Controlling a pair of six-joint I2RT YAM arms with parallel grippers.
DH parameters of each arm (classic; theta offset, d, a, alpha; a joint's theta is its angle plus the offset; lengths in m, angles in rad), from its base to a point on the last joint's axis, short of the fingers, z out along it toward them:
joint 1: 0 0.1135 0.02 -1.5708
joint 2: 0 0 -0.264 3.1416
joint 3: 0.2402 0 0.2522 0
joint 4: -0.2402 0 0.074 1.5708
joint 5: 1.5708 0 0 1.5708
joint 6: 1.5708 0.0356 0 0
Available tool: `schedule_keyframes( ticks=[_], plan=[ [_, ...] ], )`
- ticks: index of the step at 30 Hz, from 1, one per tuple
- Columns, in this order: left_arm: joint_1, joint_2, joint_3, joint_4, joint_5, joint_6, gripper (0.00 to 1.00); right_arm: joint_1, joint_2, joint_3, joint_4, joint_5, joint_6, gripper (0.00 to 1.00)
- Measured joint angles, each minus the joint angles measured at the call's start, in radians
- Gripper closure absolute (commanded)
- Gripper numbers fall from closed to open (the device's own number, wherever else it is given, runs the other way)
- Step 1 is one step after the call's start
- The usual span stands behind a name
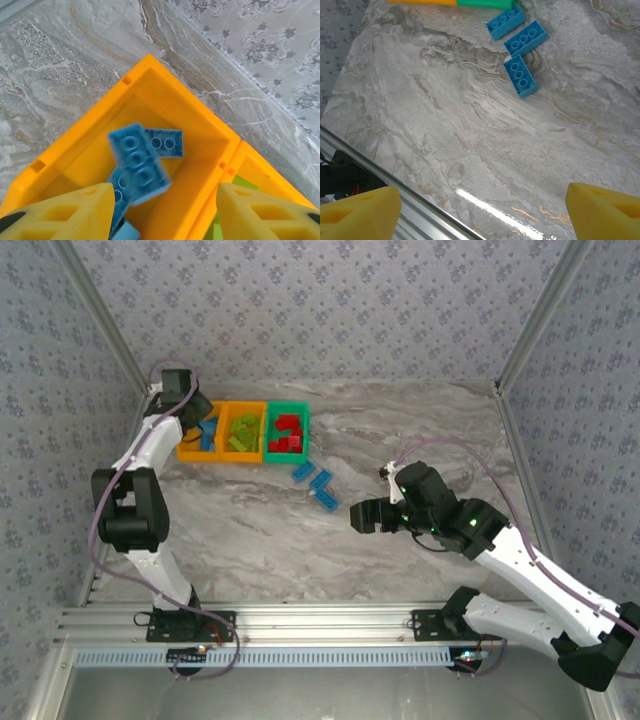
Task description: Sort the legos into containers by color
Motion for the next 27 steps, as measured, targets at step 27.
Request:
schedule_keyframes(
  ticks=[27],
  plan=[
    [-0.881, 0.018, -0.268, -0.052, -0.066, -0.489, 0.15, -0.073, 0.049, -0.058, 0.051, 0.085, 0.053, 0.11]
  ],
)
